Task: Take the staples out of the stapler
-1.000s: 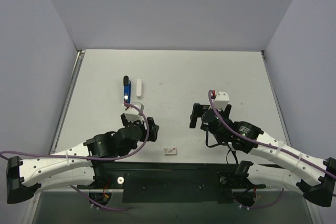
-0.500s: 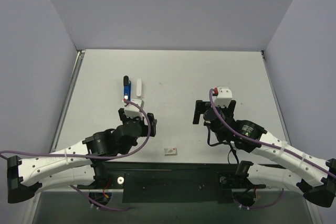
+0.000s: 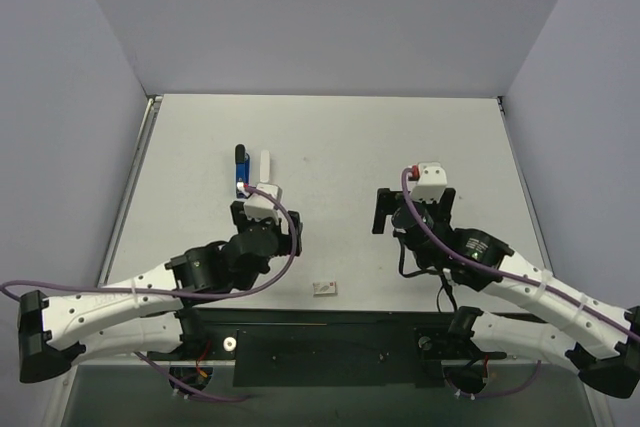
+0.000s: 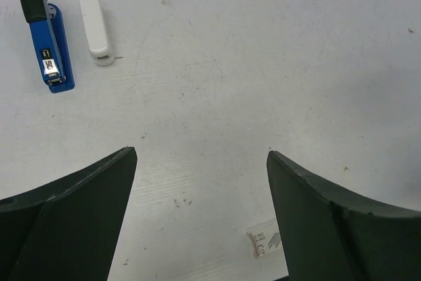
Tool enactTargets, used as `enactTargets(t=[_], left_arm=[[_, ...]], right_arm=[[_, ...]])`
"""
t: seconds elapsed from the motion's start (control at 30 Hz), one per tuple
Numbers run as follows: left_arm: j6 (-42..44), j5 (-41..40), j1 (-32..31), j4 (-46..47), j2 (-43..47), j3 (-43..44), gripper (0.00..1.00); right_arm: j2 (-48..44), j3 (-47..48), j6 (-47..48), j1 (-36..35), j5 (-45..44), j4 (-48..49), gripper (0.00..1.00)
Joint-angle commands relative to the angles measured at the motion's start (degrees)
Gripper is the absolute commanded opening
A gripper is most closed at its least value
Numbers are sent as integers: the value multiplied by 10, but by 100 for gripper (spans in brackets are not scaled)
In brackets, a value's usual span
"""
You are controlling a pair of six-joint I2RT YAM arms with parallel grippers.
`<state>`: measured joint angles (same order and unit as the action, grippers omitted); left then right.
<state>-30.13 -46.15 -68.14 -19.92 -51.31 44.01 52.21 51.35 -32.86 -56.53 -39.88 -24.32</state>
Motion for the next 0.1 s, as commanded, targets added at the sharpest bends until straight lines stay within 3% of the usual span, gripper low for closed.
enactTargets(t=[0.0,0.07], left_arm=[[8,-21,2,23,-5,30,91],[6,-31,2,25,-6,29,91]], right_arm=[[-19,16,29,9,2,-2,100],[-13,20,28,12,-6,-4,100]])
